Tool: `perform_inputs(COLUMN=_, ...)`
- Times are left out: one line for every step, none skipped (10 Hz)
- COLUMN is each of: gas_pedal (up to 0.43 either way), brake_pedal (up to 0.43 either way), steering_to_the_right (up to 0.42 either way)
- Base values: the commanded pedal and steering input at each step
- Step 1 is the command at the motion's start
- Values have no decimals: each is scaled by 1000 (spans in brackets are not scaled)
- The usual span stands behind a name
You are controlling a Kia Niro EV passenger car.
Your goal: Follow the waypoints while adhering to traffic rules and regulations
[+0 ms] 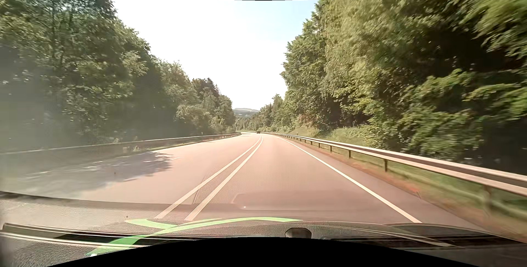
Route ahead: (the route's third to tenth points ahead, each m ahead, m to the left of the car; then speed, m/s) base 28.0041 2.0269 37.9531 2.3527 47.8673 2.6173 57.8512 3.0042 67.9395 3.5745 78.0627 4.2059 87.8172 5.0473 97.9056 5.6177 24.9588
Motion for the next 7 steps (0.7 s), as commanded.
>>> perform_inputs(gas_pedal=110, brake_pedal=0, steering_to_the_right=-8)
perform_inputs(gas_pedal=110, brake_pedal=0, steering_to_the_right=-7)
perform_inputs(gas_pedal=98, brake_pedal=0, steering_to_the_right=-8)
perform_inputs(gas_pedal=98, brake_pedal=0, steering_to_the_right=-7)
perform_inputs(gas_pedal=87, brake_pedal=0, steering_to_the_right=-7)
perform_inputs(gas_pedal=98, brake_pedal=0, steering_to_the_right=-7)
perform_inputs(gas_pedal=98, brake_pedal=0, steering_to_the_right=-7)
